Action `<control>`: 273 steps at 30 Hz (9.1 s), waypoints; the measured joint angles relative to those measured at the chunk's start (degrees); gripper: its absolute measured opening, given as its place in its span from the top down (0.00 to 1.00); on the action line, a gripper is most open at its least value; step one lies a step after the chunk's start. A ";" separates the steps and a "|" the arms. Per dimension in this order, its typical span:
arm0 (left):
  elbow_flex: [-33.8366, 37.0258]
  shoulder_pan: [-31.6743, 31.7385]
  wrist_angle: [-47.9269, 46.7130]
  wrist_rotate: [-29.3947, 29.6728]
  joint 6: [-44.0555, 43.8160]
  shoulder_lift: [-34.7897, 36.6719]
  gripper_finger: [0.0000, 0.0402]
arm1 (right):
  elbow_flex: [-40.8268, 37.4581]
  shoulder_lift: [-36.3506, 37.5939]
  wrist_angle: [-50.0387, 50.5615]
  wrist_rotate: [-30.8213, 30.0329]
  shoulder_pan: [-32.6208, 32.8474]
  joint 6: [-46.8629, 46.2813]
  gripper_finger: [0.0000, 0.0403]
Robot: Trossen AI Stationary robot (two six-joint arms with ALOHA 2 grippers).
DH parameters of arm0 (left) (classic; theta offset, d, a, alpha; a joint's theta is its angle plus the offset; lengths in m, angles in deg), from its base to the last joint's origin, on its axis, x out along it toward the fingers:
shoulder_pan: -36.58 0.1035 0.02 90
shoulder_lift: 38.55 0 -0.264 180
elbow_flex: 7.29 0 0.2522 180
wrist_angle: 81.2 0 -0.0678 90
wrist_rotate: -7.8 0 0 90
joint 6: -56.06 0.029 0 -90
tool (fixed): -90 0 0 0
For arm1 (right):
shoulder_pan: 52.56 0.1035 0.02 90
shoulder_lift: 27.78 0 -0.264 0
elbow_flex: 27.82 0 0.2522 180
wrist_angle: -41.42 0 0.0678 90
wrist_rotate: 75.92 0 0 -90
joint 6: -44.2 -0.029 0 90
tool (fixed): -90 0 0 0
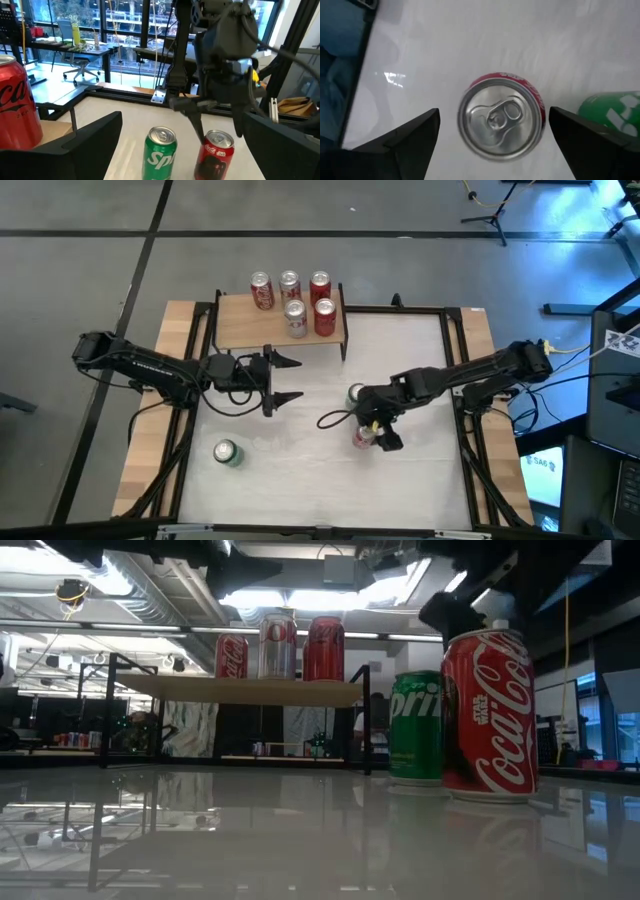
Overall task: Place canned beverage on shelf
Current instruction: Move the red white soda can to the center of the table, then put the right green soda can on the shelf
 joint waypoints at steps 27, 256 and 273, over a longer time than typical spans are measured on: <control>0.01 0.00 0.42 2.80 0.00 0.00 0.01 | -0.78 8.38 -0.86 -28.99 -3.08 -24.70 0.09; -7.72 5.01 7.25 -2.15 -1.08 -16.12 0.01 | 5.03 10.25 -5.18 -6.71 -16.90 22.17 0.09; -31.59 5.36 -16.43 -6.92 6.55 -27.48 0.01 | 4.97 18.31 9.39 -6.67 -16.90 17.58 0.09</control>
